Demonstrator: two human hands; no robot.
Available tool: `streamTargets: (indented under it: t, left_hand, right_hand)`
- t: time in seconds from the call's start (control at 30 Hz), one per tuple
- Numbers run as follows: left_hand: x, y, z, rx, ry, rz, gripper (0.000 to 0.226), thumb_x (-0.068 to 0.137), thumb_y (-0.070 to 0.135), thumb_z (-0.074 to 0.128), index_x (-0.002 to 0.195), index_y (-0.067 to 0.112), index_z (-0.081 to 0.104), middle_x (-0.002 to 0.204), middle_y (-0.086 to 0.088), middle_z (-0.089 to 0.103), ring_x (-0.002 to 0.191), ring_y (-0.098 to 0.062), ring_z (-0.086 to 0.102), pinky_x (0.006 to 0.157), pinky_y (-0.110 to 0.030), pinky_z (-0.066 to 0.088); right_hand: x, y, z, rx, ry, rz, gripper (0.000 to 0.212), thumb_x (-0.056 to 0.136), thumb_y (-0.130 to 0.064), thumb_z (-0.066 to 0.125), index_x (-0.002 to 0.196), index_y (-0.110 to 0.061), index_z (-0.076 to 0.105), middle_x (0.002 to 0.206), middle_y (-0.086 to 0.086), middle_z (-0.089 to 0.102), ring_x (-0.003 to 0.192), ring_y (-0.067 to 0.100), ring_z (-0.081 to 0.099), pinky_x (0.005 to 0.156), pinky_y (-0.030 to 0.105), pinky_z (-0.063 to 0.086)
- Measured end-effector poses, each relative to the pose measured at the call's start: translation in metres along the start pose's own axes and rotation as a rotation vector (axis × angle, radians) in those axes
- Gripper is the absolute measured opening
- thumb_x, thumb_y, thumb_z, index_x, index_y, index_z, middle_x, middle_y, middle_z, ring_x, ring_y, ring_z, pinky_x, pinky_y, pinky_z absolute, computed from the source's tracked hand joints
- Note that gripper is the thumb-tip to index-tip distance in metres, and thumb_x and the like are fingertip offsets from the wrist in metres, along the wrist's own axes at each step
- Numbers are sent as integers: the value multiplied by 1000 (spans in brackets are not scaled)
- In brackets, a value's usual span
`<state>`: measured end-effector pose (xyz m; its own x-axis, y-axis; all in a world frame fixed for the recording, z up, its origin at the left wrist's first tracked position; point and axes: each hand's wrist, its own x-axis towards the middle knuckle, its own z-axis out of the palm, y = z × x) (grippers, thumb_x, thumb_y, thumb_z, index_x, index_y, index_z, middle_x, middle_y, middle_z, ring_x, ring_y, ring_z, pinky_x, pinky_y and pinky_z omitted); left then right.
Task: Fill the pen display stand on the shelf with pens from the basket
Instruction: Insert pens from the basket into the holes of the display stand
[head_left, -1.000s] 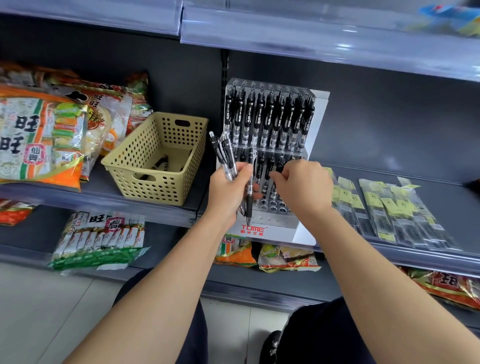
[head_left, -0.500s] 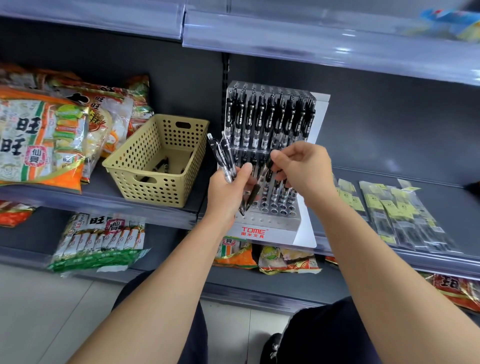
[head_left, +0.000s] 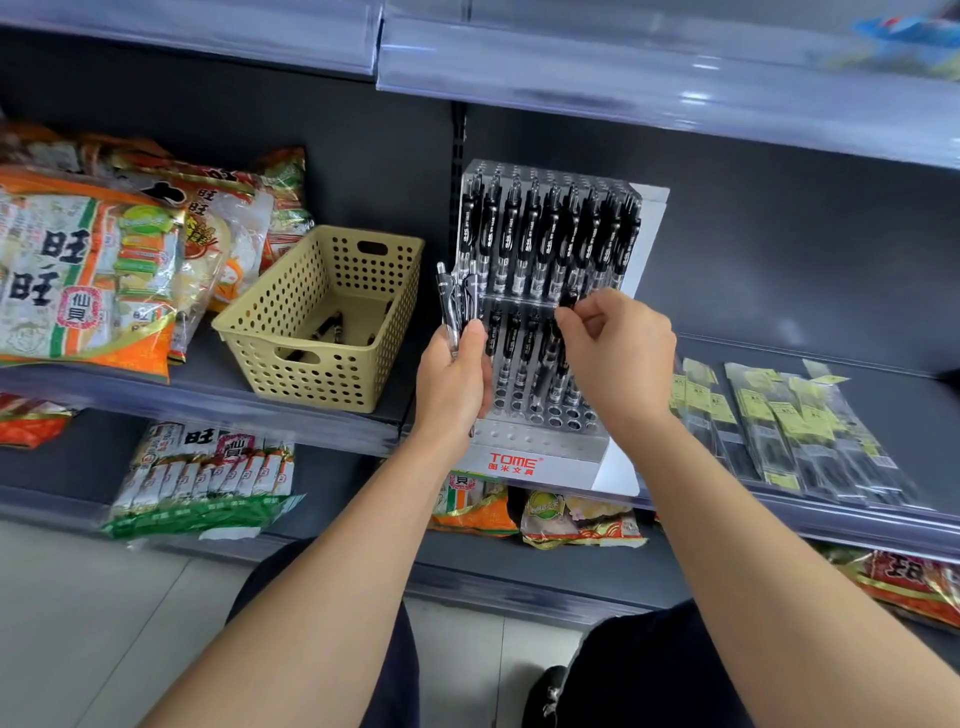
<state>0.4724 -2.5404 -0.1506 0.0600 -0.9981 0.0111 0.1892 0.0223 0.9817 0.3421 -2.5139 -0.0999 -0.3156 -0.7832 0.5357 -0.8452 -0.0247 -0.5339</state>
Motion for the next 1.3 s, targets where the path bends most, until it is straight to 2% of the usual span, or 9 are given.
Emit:
streamTargets:
  t: [0.27, 0.47, 0.57, 0.67, 0.77, 0.87, 1.0, 1.17, 1.3]
  left_hand:
    - [3, -4, 1, 70, 23, 12, 44, 96, 36, 51, 126, 5, 52, 68, 3, 50, 54, -9, 48, 43, -27, 40]
    - [3, -3, 1, 77, 34, -1, 50, 96, 38, 51, 134, 6, 48, 74, 3, 52, 55, -7, 51, 46, -27, 44]
    - [1, -1, 1, 70, 23, 9, 41, 96, 35, 53, 125, 6, 54, 71, 3, 52, 58, -10, 51, 47, -28, 44]
    - [-3, 1, 0, 21, -21, 12, 25, 95, 29, 56, 105, 7, 61, 71, 0, 54, 58, -13, 51, 46, -27, 44]
    - [-3, 2, 0, -40, -87, -5, 18, 95, 26, 57, 94, 8, 59, 71, -4, 59, 53, -14, 52, 44, -28, 41]
    - [-5, 3, 1, -44, -133, -14, 21, 97, 27, 54, 99, 6, 53, 71, -7, 62, 49, -15, 50, 41, -26, 38]
    - [-7, 5, 1, -71, -171, -37, 28, 98, 30, 51, 113, 6, 49, 71, -7, 58, 46, -13, 48, 39, -23, 36]
    - [-8, 7, -3, -104, -234, -38, 24, 100, 29, 47, 106, 6, 50, 63, -2, 61, 48, -16, 49, 40, -24, 37]
    - [-4, 5, -3, -47, -112, -16, 24, 100, 27, 47, 108, 5, 54, 73, -5, 68, 63, -23, 62, 57, -39, 56]
  right_hand:
    - [-8, 3, 12, -186, -125, -41, 32, 91, -32, 59, 71, -8, 68, 62, 8, 66, 57, 26, 60, 50, 23, 42]
    - [-8, 4, 18, -256, -187, -29, 43, 93, -27, 56, 54, -11, 45, 52, 7, 50, 52, 26, 47, 48, 22, 35]
    - [-7, 4, 18, -284, -202, -26, 45, 94, -26, 55, 53, -13, 40, 52, 4, 46, 54, 27, 48, 50, 22, 34]
    - [-8, 3, 15, -283, -198, -49, 38, 93, -33, 58, 62, -11, 53, 58, 5, 55, 58, 27, 54, 51, 23, 37]
    - [-10, -4, 11, -125, -164, -80, 34, 92, -34, 58, 67, -12, 61, 55, 1, 55, 52, 20, 50, 48, 25, 37]
    - [-8, -13, 7, 150, -234, -34, 26, 95, -19, 52, 77, -7, 68, 58, 2, 60, 49, 18, 52, 50, 30, 44]
    - [-5, -19, 1, 578, -385, 216, 23, 97, -13, 52, 85, 1, 65, 69, 14, 63, 41, 0, 52, 41, 14, 39]
    - [1, -14, 1, 737, -398, 290, 11, 88, -20, 68, 82, -11, 67, 64, 4, 62, 50, 10, 52, 41, 20, 37]
    - [4, -15, -3, 719, -278, 246, 14, 88, -22, 68, 78, -15, 62, 73, 4, 69, 52, 12, 60, 44, 19, 42]
